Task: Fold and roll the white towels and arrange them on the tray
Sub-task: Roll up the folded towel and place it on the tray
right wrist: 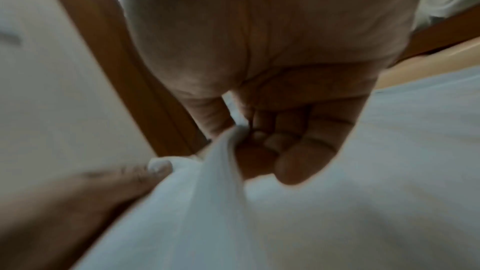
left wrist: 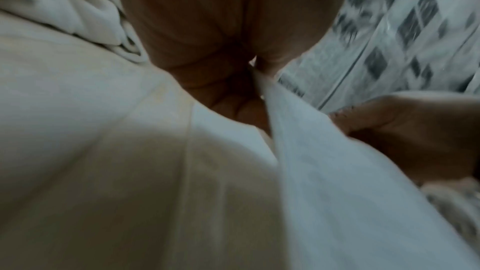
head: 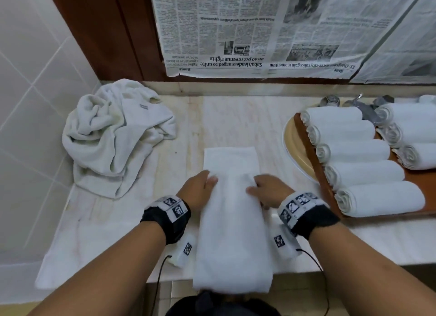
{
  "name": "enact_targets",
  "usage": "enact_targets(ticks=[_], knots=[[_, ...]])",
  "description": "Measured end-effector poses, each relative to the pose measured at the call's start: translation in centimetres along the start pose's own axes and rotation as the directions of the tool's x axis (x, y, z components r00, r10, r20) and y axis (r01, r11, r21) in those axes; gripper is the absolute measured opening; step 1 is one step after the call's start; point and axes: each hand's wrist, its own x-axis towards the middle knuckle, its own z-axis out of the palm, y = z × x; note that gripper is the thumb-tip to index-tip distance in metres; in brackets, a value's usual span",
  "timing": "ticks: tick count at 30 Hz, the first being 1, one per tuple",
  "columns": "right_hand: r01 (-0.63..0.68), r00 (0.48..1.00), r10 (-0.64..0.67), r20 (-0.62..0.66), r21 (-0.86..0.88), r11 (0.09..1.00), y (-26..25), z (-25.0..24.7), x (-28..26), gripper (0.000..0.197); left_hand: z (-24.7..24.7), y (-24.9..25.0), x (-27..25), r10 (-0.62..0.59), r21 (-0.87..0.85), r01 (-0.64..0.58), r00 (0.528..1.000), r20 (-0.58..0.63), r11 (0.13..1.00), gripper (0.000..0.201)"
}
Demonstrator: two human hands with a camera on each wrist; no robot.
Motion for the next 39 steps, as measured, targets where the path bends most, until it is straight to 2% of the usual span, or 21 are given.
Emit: enact_targets(ticks=[1, 2, 3, 4, 5, 6, 7, 9, 14, 17, 22, 25, 27, 29, 31, 33, 35, 37, 39], knots=[[0.020, 0.998, -0.010, -0.068, 0.148, 0.989, -0.8, -0.9, 0.3, 0.030, -0.7, 0.4, 1.0, 0.026, -0.120, -0.029, 0.999, -0.031, 0.992, 0.049], [0.030, 0.988, 0.013, -0.157, 0.268, 0.963, -1.4, -1.7, 0.9, 0.031, -1.3, 0.5, 2.1, -0.001, -0.320, -0.007, 1.000, -0.023, 0.947, 0.052], [0.032, 0.972, 0.048, -0.232, 0.331, 0.943, -1.8, -2.2, 1.6, 0.035, -2.1, 1.0, 2.9, -0.061, -0.525, 0.077, 0.997, 0.048, 0.847, 0.058], [0.002, 0.962, 0.082, -0.261, 0.307, 0.952, -2.0, -2.4, 2.2, 0.039, -2.4, 0.7, 3.8, -0.129, -0.645, 0.205, 0.978, 0.163, 0.737, 0.066], [-0.046, 0.963, 0.106, -0.247, 0.239, 0.970, -1.9, -2.3, 2.7, 0.043, -2.5, 0.3, 4.2, -0.171, -0.683, 0.303, 0.951, 0.256, 0.664, 0.071], [-0.097, 0.967, 0.130, -0.218, 0.155, 0.983, -1.6, -1.9, 3.3, 0.047, -2.6, 0.0, 4.5, -0.192, -0.650, 0.347, 0.935, 0.299, 0.676, 0.070], [-0.134, 0.969, 0.148, -0.197, 0.083, 0.987, -1.3, -1.5, 3.9, 0.051, -2.5, -0.6, 4.6, -0.189, -0.606, 0.336, 0.937, 0.295, 0.720, 0.064], [-0.156, 0.968, 0.163, -0.189, 0.051, 0.986, -0.7, -0.9, 4.3, 0.055, -2.1, -1.8, 4.8, -0.208, -0.525, 0.295, 0.953, 0.220, 0.798, 0.054], [-0.151, 0.965, 0.161, -0.205, 0.061, 0.987, -0.3, -0.9, 5.5, 0.031, -1.6, -2.2, 5.0, -0.233, -0.452, 0.268, 0.963, 0.132, 0.851, 0.036], [-0.172, 0.963, 0.166, -0.212, -0.012, 0.985, -0.7, -0.9, 5.8, 0.027, -1.8, -1.9, 5.2, -0.228, -0.338, 0.244, 0.970, 0.088, 0.909, 0.032], [-0.208, 0.953, 0.185, -0.242, -0.073, 0.975, -0.6, -0.5, 6.3, 0.017, -1.8, -1.9, 5.5, -0.228, -0.313, 0.242, 0.970, 0.081, 0.919, 0.026], [-0.219, 0.947, 0.203, -0.249, -0.039, 0.975, -1.1, -0.8, 6.4, 0.024, -2.0, -1.7, 5.7, -0.221, -0.272, 0.234, 0.972, 0.079, 0.933, 0.036], [-0.215, 0.942, 0.211, -0.261, 0.014, 0.977, -1.3, -1.0, 6.4, 0.030, -2.2, -1.4, 5.8, -0.181, -0.233, 0.194, 0.980, 0.078, 0.953, 0.055], [-0.193, 0.933, 0.201, -0.300, 0.057, 0.980, -1.4, -1.2, 6.3, 0.028, -2.2, -0.9, 5.6, -0.059, -0.061, 0.059, 0.998, 0.008, 0.996, 0.080], [-0.126, 0.925, 0.139, -0.355, 0.058, 0.990, -1.7, -1.4, 5.4, 0.034, -2.2, 0.3, 4.4, 0.082, 0.217, -0.076, 0.996, -0.019, 0.973, 0.089], [-0.050, 0.921, 0.005, -0.389, -0.105, 0.993, -2.3, -1.6, 4.0, 0.042, -1.8, 1.3, 2.6, 0.196, 0.427, -0.219, 0.976, 0.097, 0.877, 0.076], [-0.018, 0.958, -0.088, -0.274, -0.360, 0.933, -2.9, -1.2, 2.5, 0.029, -1.5, 1.6, 0.9, 0.227, 0.471, -0.361, 0.921, 0.317, 0.805, 0.061], [0.007, 0.997, -0.048, -0.064, -0.530, 0.848, -2.9, -0.3, 1.2, 0.029, -0.7, 0.8, -0.2, 0.189, 0.498, -0.416, 0.876, 0.443, 0.761, 0.062], [0.008, 1.000, -0.001, 0.013, -0.546, 0.838, -2.5, 0.2, 0.9, 0.036, -0.5, 0.2, -0.8, 0.157, 0.524, -0.396, 0.883, 0.442, 0.754, 0.068]])
